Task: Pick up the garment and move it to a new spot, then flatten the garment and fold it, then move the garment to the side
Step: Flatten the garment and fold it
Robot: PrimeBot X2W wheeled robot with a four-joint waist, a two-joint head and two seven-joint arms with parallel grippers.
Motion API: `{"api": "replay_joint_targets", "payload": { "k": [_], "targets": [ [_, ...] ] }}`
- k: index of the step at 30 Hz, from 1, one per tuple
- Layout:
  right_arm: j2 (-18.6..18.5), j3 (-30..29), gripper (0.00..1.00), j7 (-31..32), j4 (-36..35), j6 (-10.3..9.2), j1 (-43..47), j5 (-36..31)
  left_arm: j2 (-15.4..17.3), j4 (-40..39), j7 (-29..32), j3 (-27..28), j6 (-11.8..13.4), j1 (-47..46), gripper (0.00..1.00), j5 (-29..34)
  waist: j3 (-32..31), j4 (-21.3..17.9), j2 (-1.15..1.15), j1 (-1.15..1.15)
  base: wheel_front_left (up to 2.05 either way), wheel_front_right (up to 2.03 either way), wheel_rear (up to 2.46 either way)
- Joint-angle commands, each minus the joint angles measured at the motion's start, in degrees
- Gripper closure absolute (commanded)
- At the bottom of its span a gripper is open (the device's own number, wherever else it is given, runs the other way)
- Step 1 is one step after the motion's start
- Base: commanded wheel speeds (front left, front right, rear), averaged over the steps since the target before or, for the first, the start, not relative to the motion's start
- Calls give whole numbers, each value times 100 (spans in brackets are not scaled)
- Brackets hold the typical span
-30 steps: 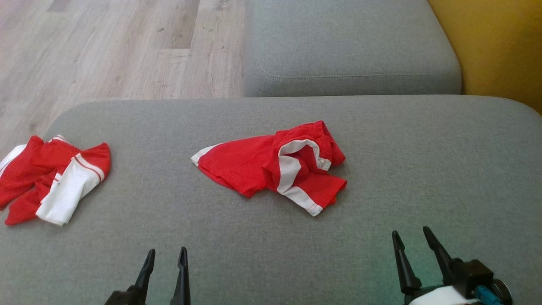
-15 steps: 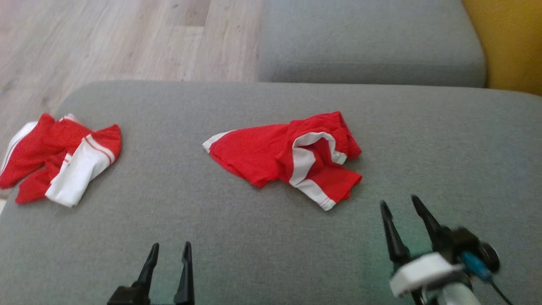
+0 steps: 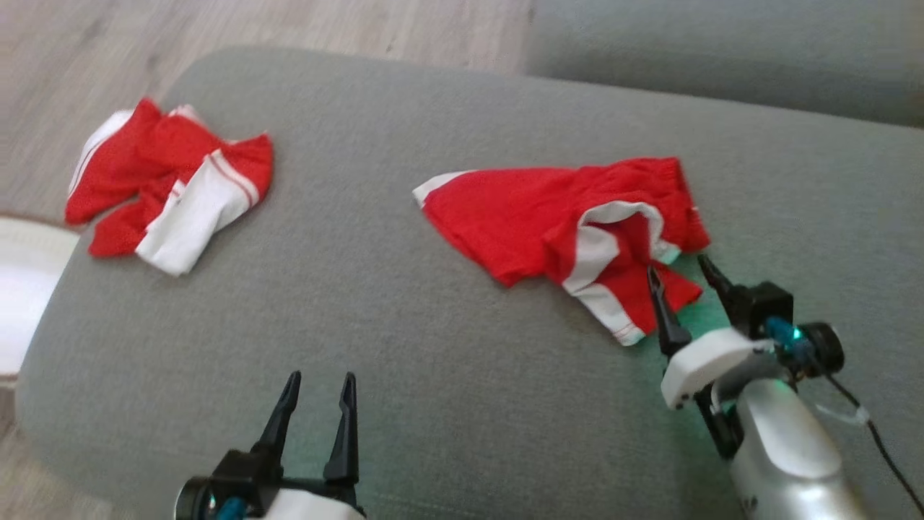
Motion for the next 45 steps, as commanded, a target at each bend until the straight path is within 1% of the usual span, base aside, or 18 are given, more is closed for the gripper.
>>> {"api": "replay_joint_targets", "payload": {
  "k": [1,5,9,10,12,13,14,16,20,24,26,29,34,38,39,40,41,45],
  "targets": [
    [-17,34,0,-60,44,-4,-412,-95,-42,-198,-53,142,-14,-291,0,49,297,245,0,-1,0,0,0],
    [-17,-123,0,-61,529,-4,-816,-203,-112,-187,-54,127,-51,-372,0,94,494,367,0,-1,0,0,0],
    [-17,-201,0,-62,671,-4,-1039,-269,-161,-164,-54,138,-75,-415,0,128,551,400,0,-1,0,0,0],
    [-17,-203,42,-62,637,-4,-1089,-233,-174,-155,-54,150,-78,-421,0,138,555,397,0,-1,0,0,0],
    [-17,-178,73,-62,429,-4,-1153,-141,-190,-140,-54,186,-78,-414,0,161,532,364,0,-1,0,0,0],
    [-17,-173,82,-62,265,-4,-1164,-141,-194,-132,-54,202,-80,-405,0,174,506,340,0,-1,0,0,0],
    [-17,-166,84,-62,96,-4,-1159,-151,-197,-124,-54,212,-86,-398,0,188,478,318,0,-1,0,0,0],
    [-17,-104,84,-63,-247,-4,-1131,-122,-205,-108,-54,228,-102,-384,0,209,394,268,0,-1,0,0,0],
    [-17,240,100,-63,-792,-4,-1114,-40,-215,-59,-54,227,-142,-336,0,244,196,200,0,-1,0,0,0],
    [-17,831,100,-63,-957,-4,-1200,67,-219,2,-54,188,-187,-291,0,262,14,239,0,-1,0,0,0],
    [-17,1296,100,-53,-850,-4,-1285,155,-222,25,-54,160,-207,-286,0,268,-48,308,0,-1,0,0,0],
    [-17,2104,100,86,-619,-4,-1437,391,-224,41,-54,135,-234,-288,0,268,-95,464,0,-1,0,0,0],
    [-17,3663,100,457,-217,-4,-1631,947,-236,57,-54,114,-255,-281,0,261,-83,733,0,-1,0,0,0],
    [-17,4647,100,634,-10,-4,-1651,1485,-251,59,-54,109,-261,-249,0,255,-69,870,0,-1,0,0,0],
    [-17,4784,91,622,52,-4,-1661,1567,-255,58,-54,107,-260,-244,0,256,-65,888,0,-1,0,0,0],
    [-17,4899,53,599,113,-4,-1662,1638,-259,56,-54,110,-255,-238,0,257,-67,894,0,-1,0,0,0],
    [-17,5013,0,570,164,-4,-1661,1691,-263,54,-54,115,-250,-230,0,256,-70,895,0,-1,0,0,0],
    [-17,5274,0,401,277,-4,-1649,1871,-248,43,-54,160,-226,-168,0,251,-116,780,0,-1,0,0,0]
  ]
}}
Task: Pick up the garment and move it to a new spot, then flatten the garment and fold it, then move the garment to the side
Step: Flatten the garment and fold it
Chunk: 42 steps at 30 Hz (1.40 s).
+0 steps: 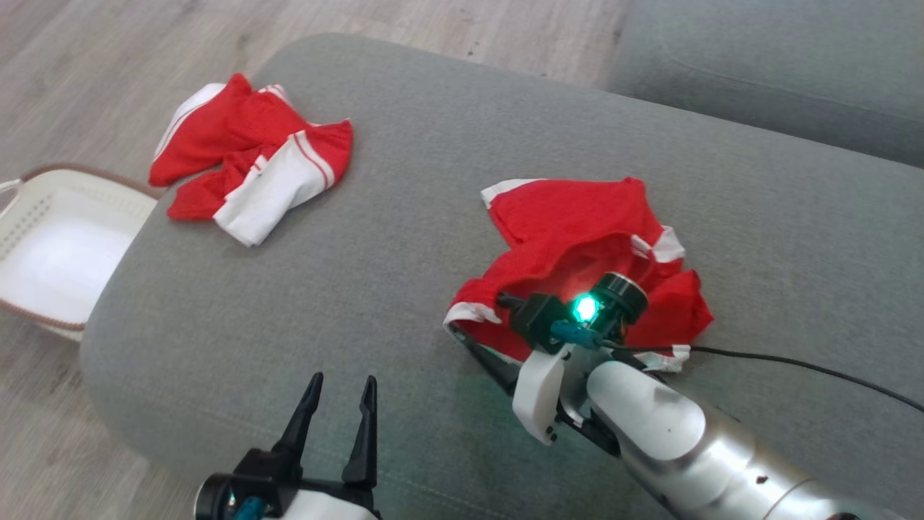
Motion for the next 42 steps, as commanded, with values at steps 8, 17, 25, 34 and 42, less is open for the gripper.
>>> {"api": "replay_joint_targets", "payload": {
  "k": [8,17,25,34,42],
  "targets": [
    [70,-161,0,-384,-39,-4,-60,300,34,-198,-54,247,62,11,0,40,-253,-569,0,0,0,0,0],
    [-209,-1739,0,-550,185,-4,516,-150,80,-291,-54,277,119,89,0,24,-359,-862,0,0,0,0,0],
    [-322,-3089,0,-555,228,-4,1325,-819,90,-340,-54,267,139,50,0,3,-108,-761,0,0,0,0,0],
    [-43,-3365,93,-556,555,-4,1253,-1018,84,-342,-54,306,152,-77,0,3,90,-588,0,0,0,0,0],
    [-201,-4014,100,-556,208,-4,1164,-1085,88,-389,-54,390,189,-25,0,11,-20,-823,0,0,0,0,0]
  ]
}}
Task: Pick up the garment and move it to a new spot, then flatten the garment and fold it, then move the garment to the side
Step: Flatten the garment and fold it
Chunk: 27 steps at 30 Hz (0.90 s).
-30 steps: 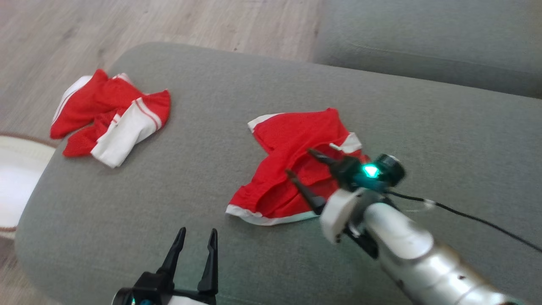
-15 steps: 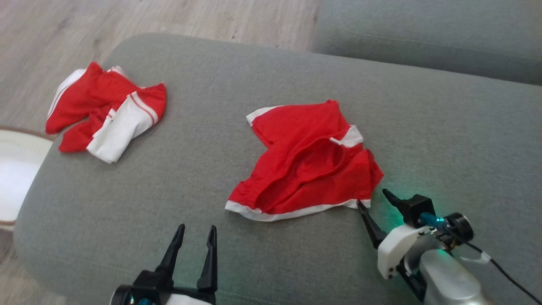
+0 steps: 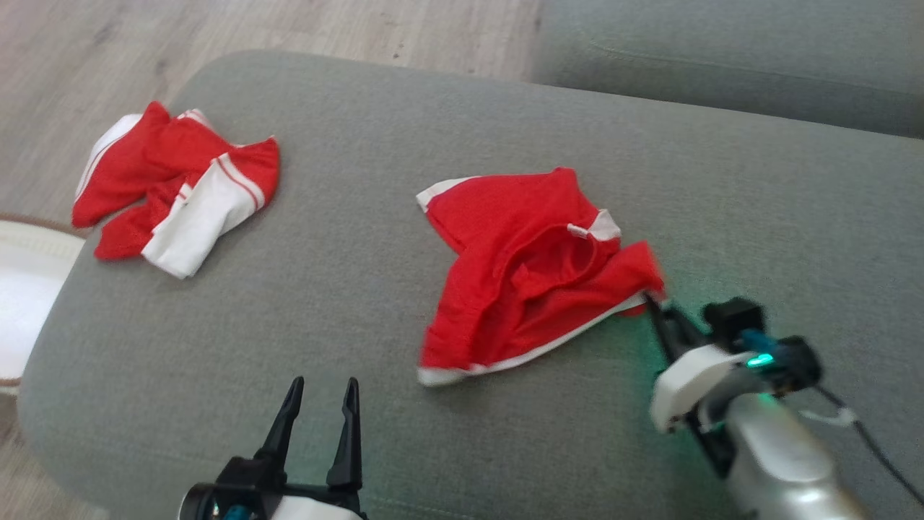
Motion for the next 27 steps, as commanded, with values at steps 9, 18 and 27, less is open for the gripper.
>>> {"api": "replay_joint_targets", "payload": {
  "k": [9,18,27],
  "targets": [
    [-347,-1274,100,-78,-370,-4,453,-442,20,-240,-54,243,30,-149,0,20,-36,-305,0,0,0,0,0],
    [-20,-1858,0,-79,-807,-4,802,-825,28,-229,-54,264,19,-153,0,42,-122,-473,0,0,0,0,0],
    [153,-1876,0,-79,-1690,-4,1311,-973,85,-245,-54,269,21,-70,0,43,-396,-684,0,0,0,0,0]
  ]
}}
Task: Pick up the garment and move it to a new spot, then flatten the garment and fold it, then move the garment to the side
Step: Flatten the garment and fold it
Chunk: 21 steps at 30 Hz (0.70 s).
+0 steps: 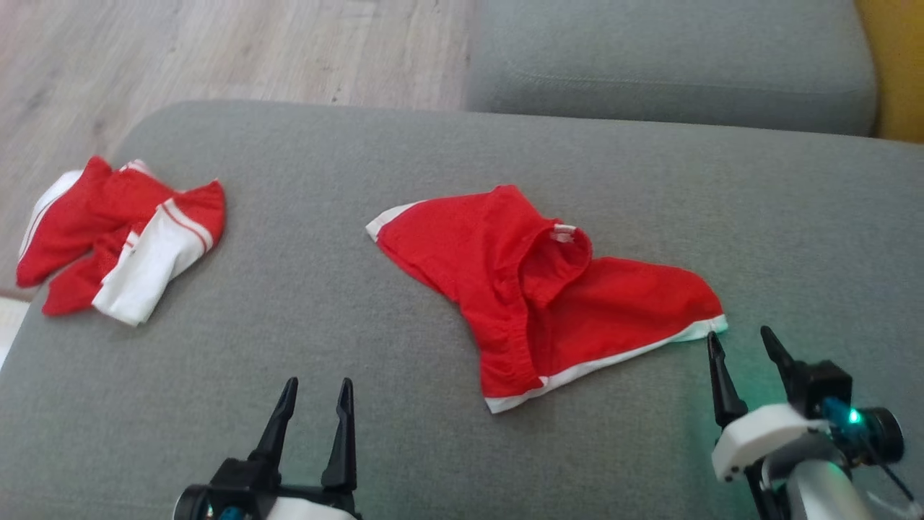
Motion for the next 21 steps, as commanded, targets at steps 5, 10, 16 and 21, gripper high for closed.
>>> {"api": "replay_joint_targets", "payload": {
  "k": [5,10,16,21],
  "targets": [
    [80,214,0,-77,-807,-4,329,142,57,-194,-51,119,-21,-80,0,60,-173,-214,0,1,0,0,0],
    [84,587,0,-64,-1231,-4,638,598,49,-122,-6,-67,-102,-152,0,131,-266,-427,0,1,0,0,0],
    [85,772,0,74,-1623,-4,731,635,10,76,165,-491,-332,-498,0,344,-292,-633,0,1,0,0,0],
    [86,824,0,205,-1885,-4,720,600,-86,559,501,-1365,-821,-1114,0,799,-251,-823,0,1,0,0,0]
  ]
}}
